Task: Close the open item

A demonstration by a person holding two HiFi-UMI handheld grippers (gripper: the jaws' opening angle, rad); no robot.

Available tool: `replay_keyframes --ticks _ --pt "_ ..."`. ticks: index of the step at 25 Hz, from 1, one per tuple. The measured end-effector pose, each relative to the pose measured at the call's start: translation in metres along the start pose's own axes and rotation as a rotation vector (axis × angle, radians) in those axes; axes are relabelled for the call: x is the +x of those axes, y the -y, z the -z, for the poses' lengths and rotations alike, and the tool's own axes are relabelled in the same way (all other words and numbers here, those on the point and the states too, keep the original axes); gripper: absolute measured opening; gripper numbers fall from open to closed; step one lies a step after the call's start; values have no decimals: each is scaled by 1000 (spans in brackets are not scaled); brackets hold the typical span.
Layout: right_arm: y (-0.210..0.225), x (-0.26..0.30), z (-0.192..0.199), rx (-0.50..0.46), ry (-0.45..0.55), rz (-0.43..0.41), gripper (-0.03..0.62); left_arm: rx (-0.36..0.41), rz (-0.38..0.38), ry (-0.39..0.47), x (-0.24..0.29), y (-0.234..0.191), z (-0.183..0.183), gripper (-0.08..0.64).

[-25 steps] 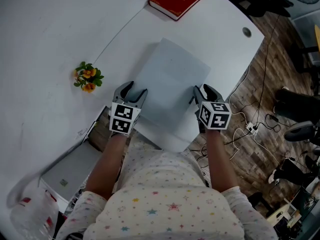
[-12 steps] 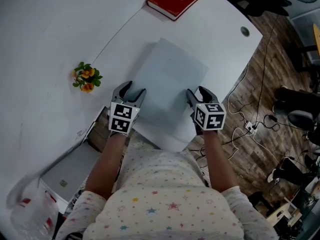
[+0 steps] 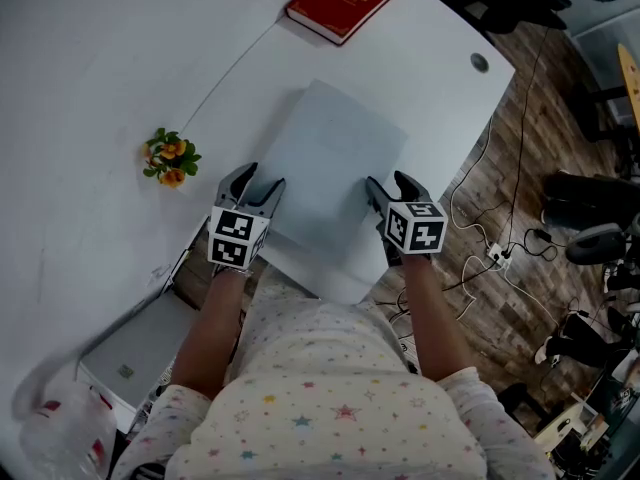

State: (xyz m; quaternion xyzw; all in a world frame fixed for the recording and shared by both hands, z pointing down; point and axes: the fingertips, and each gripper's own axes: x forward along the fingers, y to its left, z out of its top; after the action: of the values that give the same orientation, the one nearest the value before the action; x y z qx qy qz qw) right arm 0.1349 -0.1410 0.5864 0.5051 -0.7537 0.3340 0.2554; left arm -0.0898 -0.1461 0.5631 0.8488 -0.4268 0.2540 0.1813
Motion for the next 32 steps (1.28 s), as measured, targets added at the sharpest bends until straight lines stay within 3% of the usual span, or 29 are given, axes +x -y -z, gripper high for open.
replay_keyframes --ticks 16,32 --pt "-2 0 -3 -102 13 40 254 -36 16 190 -50 13 -52 239" --pt "-8 -13 -1 -171 -73 48 254 -29 2 327 -96 34 -97 239"
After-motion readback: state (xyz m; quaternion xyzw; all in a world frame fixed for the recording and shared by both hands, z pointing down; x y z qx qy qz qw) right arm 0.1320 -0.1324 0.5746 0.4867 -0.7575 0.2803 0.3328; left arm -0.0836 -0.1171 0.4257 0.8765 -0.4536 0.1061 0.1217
